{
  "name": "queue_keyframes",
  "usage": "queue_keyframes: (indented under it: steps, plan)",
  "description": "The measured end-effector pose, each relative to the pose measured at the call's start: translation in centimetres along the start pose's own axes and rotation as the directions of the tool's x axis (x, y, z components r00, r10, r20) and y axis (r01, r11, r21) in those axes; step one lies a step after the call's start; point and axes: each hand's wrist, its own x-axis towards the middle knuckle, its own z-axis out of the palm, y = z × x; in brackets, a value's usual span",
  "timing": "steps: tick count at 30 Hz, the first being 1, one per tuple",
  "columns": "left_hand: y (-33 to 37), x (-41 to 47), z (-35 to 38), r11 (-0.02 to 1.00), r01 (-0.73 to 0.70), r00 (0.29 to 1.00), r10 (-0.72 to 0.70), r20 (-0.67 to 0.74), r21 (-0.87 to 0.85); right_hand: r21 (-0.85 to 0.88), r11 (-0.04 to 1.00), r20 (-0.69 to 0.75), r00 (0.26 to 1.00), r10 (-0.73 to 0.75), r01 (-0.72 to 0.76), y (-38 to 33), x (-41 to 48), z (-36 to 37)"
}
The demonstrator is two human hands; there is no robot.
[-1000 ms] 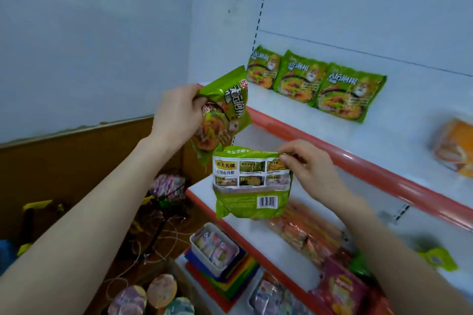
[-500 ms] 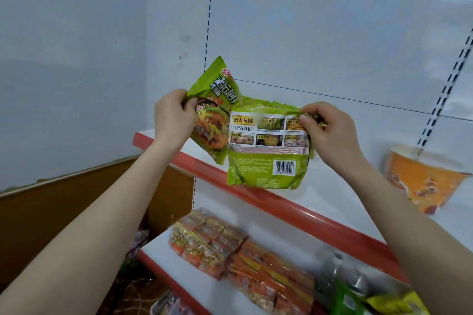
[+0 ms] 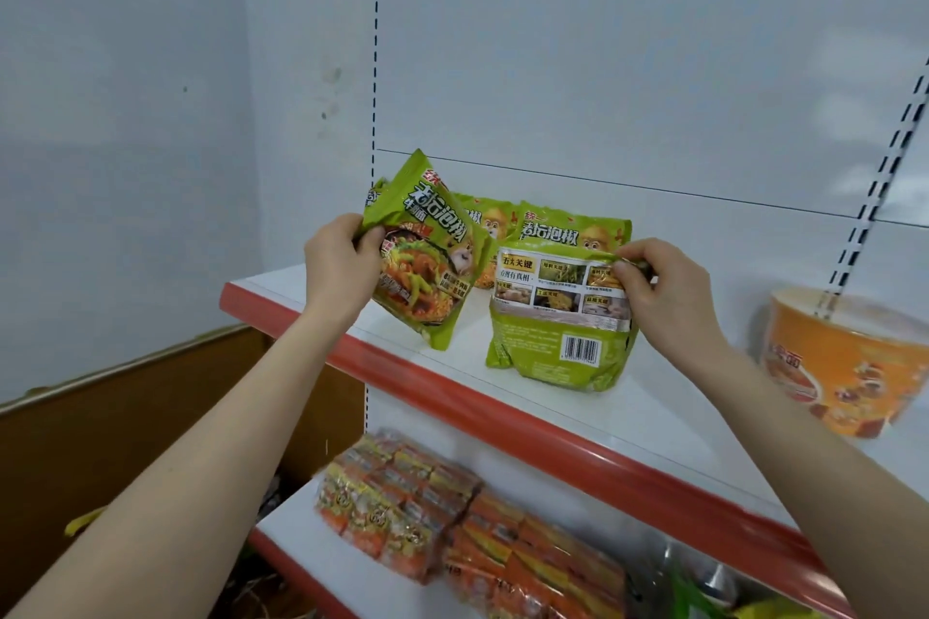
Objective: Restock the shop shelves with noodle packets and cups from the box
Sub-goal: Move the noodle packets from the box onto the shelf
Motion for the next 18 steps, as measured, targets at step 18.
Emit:
queue_keyframes:
  steps: [18]
  plan:
    - [-1.7, 3.0, 6.3, 0.713, 0.540, 0.797, -0.264, 0.543, -0.447, -0.058, 0.998, -0.035, 0.999, 0.029, -0.031, -0.3, -1.5, -0.1]
